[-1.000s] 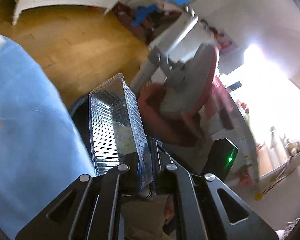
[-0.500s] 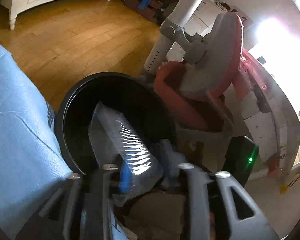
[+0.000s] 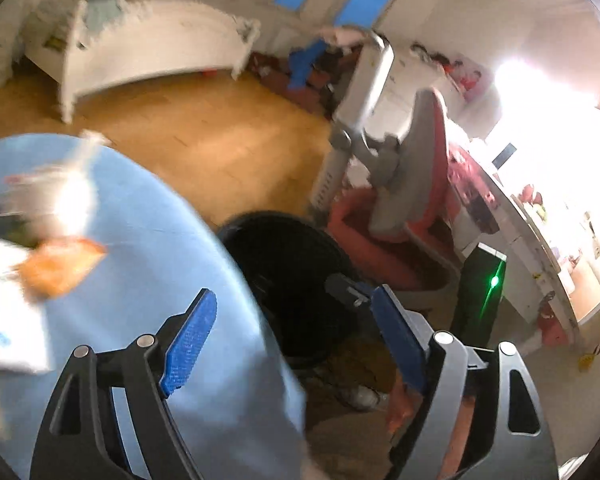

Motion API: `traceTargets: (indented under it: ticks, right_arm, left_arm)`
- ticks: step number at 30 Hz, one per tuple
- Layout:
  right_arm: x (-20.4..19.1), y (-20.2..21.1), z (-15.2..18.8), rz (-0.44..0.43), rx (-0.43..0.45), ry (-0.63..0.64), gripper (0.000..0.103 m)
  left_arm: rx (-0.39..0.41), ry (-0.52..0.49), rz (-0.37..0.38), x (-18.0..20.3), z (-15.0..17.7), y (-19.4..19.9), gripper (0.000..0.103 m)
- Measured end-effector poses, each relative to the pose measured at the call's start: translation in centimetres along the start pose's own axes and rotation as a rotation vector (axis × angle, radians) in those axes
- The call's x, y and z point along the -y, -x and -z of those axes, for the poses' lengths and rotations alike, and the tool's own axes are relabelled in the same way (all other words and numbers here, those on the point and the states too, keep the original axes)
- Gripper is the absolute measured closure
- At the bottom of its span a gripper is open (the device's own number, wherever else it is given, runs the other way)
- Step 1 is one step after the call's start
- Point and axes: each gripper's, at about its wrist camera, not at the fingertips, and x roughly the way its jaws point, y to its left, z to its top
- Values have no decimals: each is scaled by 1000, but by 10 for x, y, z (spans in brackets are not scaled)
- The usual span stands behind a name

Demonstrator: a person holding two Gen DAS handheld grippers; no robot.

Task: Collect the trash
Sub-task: 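Move both open tools back over the table, then grasp the red snack box with the left tool while the right grasps the yellow triangular packet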

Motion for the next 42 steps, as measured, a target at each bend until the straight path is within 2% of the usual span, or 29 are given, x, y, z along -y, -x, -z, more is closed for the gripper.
traceTargets:
  ticks: [3,4,8,11,13,17,21,22,23,24,25,26,27,28,33,40,42]
  right_arm:
    - [-43,-3,1,-74,-12,78,27]
    - [-68,-5,3,-113,-23,124,27]
    - [-144,-14,17,-241,-74,260,25]
    - [-200,-24,34,-326,-128,364,25]
    - [-236,-36,50,-363,-170,442,25]
    - [-289,-60,75,-379,-240,540,25]
    - [-322,-81,88,-346,-272,573,26]
    - [-325,-84,89,-340,-274,578,35]
    - [-329,-89,90,-322,-279,588,39]
    - [-334,-93,92,-307,-288,602,47]
    - [-336,-96,93,-301,-294,608,55]
    - [-333,-100,94,-296,-300,613,58]
    - [-334,-102,96,-294,-302,614,65]
    - [-332,-102,96,-297,-299,610,70]
    - [-323,-97,92,-354,-300,575,84]
    - [-286,-58,68,-486,-266,450,85]
    - [-271,-52,62,-492,-266,423,85]
  left_arm:
    - [76,13,-91,-24,15,45,23]
    - [99,22,-126,-34,20,61,23]
    - [172,73,-309,-84,40,116,22]
    - [205,99,-478,-129,55,153,11]
    - [197,83,-631,-162,62,169,10]
    - [89,38,-734,-210,62,169,8]
    - [16,-68,-761,-229,53,150,8]
    - [-3,-84,-770,-233,52,144,8]
    - [-20,-95,-769,-235,49,136,9]
    - [-52,-102,-744,-240,45,129,10]
    - [-68,-104,-721,-241,48,129,18]
    - [-79,-105,-704,-244,47,128,30]
    - [-80,-101,-683,-245,44,128,36]
    - [-77,-89,-673,-246,44,128,36]
    - [-25,-9,-611,-239,57,147,44]
    - [93,13,-502,-192,65,183,49]
    - [107,11,-479,-177,61,182,49]
